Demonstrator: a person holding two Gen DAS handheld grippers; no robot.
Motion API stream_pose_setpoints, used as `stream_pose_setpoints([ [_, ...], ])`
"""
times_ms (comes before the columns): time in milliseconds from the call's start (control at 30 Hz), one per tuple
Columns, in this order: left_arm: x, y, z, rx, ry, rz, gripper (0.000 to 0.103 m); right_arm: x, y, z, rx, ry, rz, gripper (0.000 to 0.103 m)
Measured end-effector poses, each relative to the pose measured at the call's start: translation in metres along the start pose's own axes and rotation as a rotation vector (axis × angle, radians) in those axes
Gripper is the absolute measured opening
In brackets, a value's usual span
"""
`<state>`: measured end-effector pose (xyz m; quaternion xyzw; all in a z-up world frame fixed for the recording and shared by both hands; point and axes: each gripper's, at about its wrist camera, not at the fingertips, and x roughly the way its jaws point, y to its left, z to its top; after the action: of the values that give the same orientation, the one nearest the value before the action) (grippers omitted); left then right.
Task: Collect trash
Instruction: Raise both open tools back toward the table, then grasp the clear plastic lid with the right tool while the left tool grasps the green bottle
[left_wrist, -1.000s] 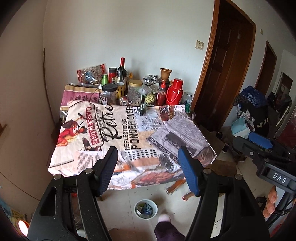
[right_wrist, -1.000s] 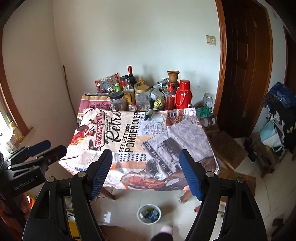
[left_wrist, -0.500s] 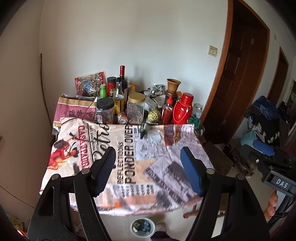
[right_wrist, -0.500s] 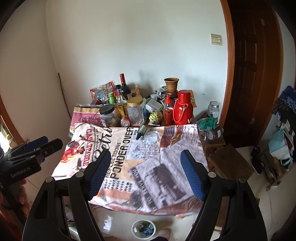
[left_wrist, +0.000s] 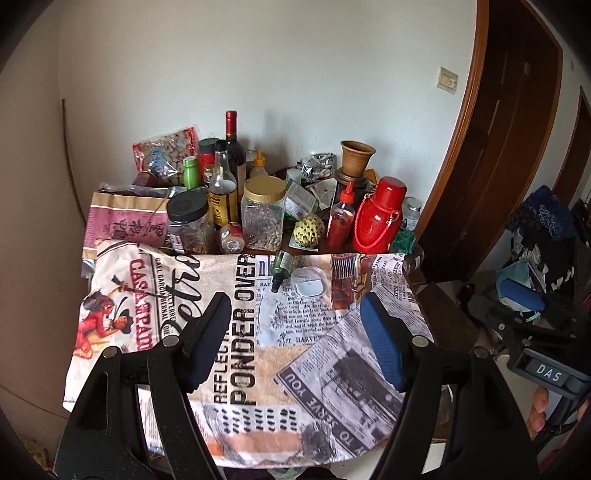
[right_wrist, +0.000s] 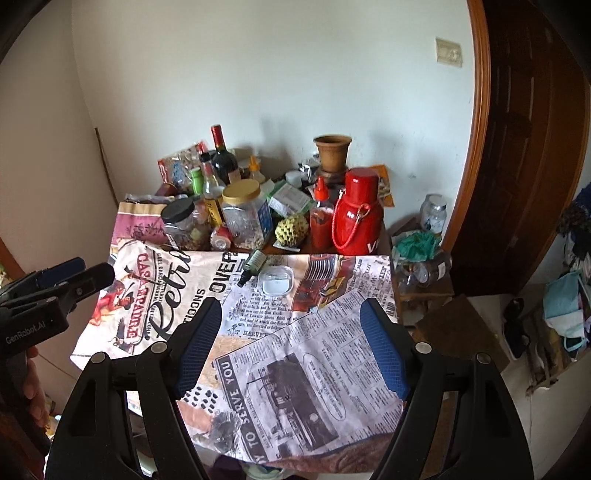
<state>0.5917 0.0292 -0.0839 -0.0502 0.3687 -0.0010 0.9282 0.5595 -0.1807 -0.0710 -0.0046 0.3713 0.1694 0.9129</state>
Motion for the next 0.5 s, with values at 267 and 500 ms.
stream_pose_setpoints([
  [267,0.074,0.025,0.033,0.086,0.071,-0.065,0.071,0.067,0.001,0.016,0.091,0.075,-0.053,0.074],
  [500,0.152,0.06,0.054,0.122,0.169,-0.111,0.071,0.161,0.003,0.02,0.214,0.205,-0.087,0.074],
])
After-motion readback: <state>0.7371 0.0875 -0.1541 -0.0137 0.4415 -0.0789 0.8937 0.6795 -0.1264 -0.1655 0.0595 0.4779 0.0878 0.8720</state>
